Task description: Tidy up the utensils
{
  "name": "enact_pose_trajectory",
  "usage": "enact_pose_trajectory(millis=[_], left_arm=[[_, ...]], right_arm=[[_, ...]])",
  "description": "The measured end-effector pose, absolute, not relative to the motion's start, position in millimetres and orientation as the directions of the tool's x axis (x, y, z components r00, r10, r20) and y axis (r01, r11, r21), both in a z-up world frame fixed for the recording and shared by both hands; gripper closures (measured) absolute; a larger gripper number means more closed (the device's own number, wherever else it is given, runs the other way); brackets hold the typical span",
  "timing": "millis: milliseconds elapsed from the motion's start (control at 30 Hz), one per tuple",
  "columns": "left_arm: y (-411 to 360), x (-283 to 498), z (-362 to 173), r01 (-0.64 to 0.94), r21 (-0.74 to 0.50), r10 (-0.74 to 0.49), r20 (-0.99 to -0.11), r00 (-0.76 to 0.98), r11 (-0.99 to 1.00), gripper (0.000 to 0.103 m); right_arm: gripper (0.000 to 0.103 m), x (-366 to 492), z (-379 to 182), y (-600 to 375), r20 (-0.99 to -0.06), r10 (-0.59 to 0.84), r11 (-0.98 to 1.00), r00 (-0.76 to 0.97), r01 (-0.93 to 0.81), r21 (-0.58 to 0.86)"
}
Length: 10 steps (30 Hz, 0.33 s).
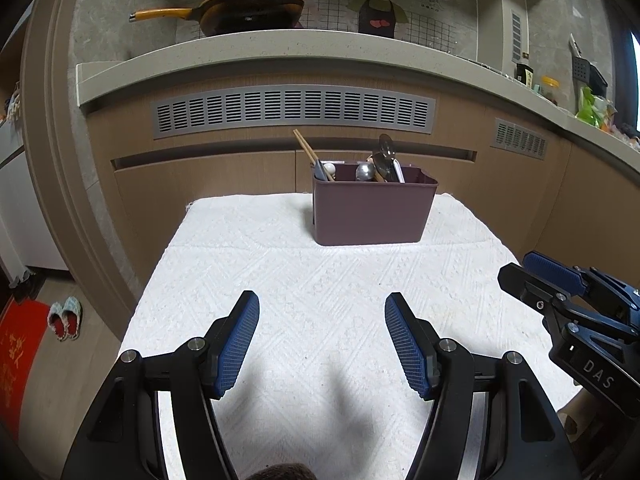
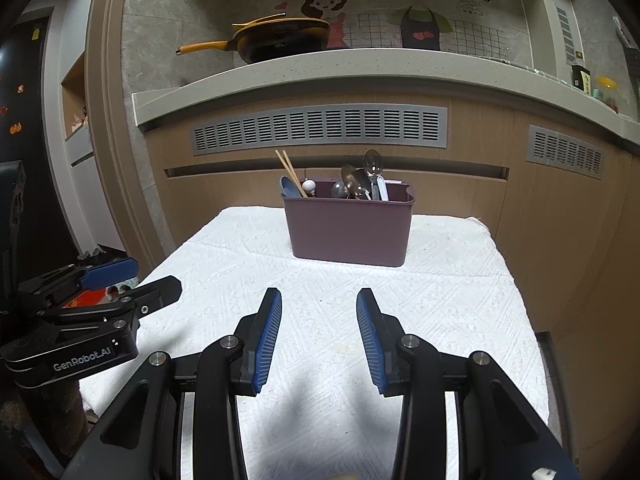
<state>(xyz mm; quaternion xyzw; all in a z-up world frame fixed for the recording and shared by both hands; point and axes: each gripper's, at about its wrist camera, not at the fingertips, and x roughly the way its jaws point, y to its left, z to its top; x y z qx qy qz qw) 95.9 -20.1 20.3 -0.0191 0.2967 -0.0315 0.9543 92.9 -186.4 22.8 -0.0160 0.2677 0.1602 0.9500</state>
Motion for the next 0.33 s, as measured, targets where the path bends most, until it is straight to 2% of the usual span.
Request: enact_pose_trajectory(millis=[333], left_arm=[[-21.6, 94.8, 20.2, 0.048, -0.05, -0.068, -0.561, 0.825, 0.998, 0.037]], right_arm=[[0.066, 95.1, 24.1, -188.9, -0.509, 0.291, 0.95, 0.81, -0.307, 0.054]])
